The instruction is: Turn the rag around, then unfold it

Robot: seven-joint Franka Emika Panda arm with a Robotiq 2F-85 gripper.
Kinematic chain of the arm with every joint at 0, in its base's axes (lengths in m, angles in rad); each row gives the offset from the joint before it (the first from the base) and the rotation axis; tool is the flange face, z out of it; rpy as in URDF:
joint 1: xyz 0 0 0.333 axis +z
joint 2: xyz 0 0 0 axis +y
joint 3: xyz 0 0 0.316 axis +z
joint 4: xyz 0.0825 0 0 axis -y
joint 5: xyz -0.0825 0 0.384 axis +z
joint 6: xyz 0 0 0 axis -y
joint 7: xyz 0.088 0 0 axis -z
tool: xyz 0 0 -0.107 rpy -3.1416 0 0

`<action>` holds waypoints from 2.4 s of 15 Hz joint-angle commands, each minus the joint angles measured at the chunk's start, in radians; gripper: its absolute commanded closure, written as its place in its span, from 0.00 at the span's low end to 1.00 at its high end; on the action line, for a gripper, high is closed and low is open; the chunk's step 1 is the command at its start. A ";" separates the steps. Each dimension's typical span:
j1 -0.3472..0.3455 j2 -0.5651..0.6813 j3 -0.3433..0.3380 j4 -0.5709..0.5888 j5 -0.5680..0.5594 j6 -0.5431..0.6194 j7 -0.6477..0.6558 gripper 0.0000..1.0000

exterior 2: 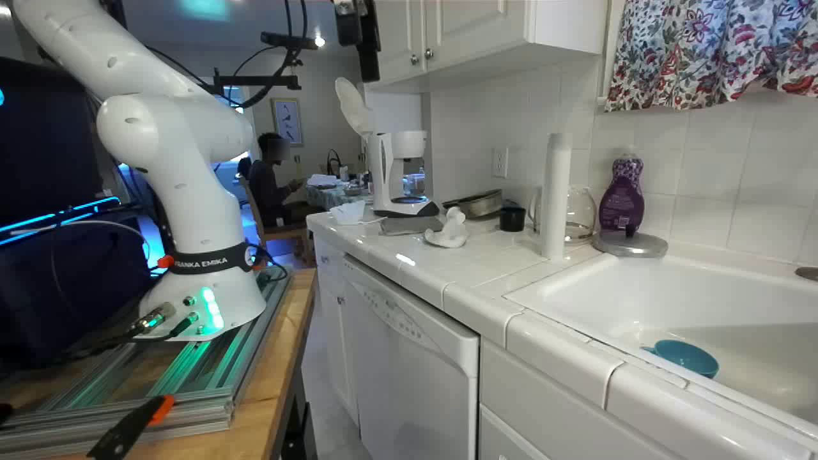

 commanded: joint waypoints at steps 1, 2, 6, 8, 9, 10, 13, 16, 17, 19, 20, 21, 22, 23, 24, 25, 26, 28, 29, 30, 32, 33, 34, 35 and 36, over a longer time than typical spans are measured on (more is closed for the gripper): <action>0.019 -0.002 -0.013 0.004 -0.010 -0.007 0.010 0.00; 0.019 -0.002 -0.013 0.004 -0.010 -0.007 0.010 0.00; 0.019 -0.002 -0.013 0.004 -0.010 -0.007 0.010 0.00; 0.019 -0.002 -0.013 0.004 -0.010 -0.007 0.010 0.00; 0.019 -0.002 -0.013 0.004 -0.010 -0.007 0.010 0.00; 0.019 -0.002 -0.013 0.004 -0.010 -0.007 0.010 0.00; 0.024 0.001 -0.011 0.000 -0.013 0.006 0.009 0.00; 0.105 0.005 -0.054 -0.017 0.045 0.097 -0.075 0.00; 0.130 0.015 -0.056 -0.024 0.068 0.126 -0.090 0.00; 0.192 0.029 -0.064 -0.046 0.125 0.189 -0.123 0.00; 0.226 0.035 -0.060 -0.061 0.158 0.211 -0.140 0.00; 0.257 0.037 -0.055 -0.076 0.190 0.220 -0.160 0.00; 0.286 0.038 -0.045 -0.087 0.213 0.217 -0.187 0.00; 0.312 0.044 -0.047 -0.086 0.234 0.208 -0.221 0.00; 0.261 0.043 -0.028 -0.072 0.198 0.195 -0.165 0.00; 0.275 0.048 -0.022 -0.075 0.203 0.195 -0.165 0.00; 0.272 0.050 -0.019 -0.075 0.202 0.195 -0.163 0.00; 0.260 0.049 -0.021 -0.074 0.201 0.194 -0.163 0.00; 0.257 0.049 -0.021 -0.074 0.200 0.194 -0.163 0.00; 0.256 0.049 -0.022 -0.074 0.200 0.194 -0.163 0.00; 0.256 0.049 -0.022 -0.074 0.200 0.194 -0.163 0.00; 0.256 0.049 -0.022 -0.074 0.200 0.194 -0.163 0.00; 0.256 0.049 -0.022 -0.074 0.200 0.194 -0.163 0.00; 0.256 0.049 -0.022 -0.074 0.200 0.194 -0.163 0.00; 0.256 0.049 -0.022 -0.074 0.200 0.194 -0.163 0.00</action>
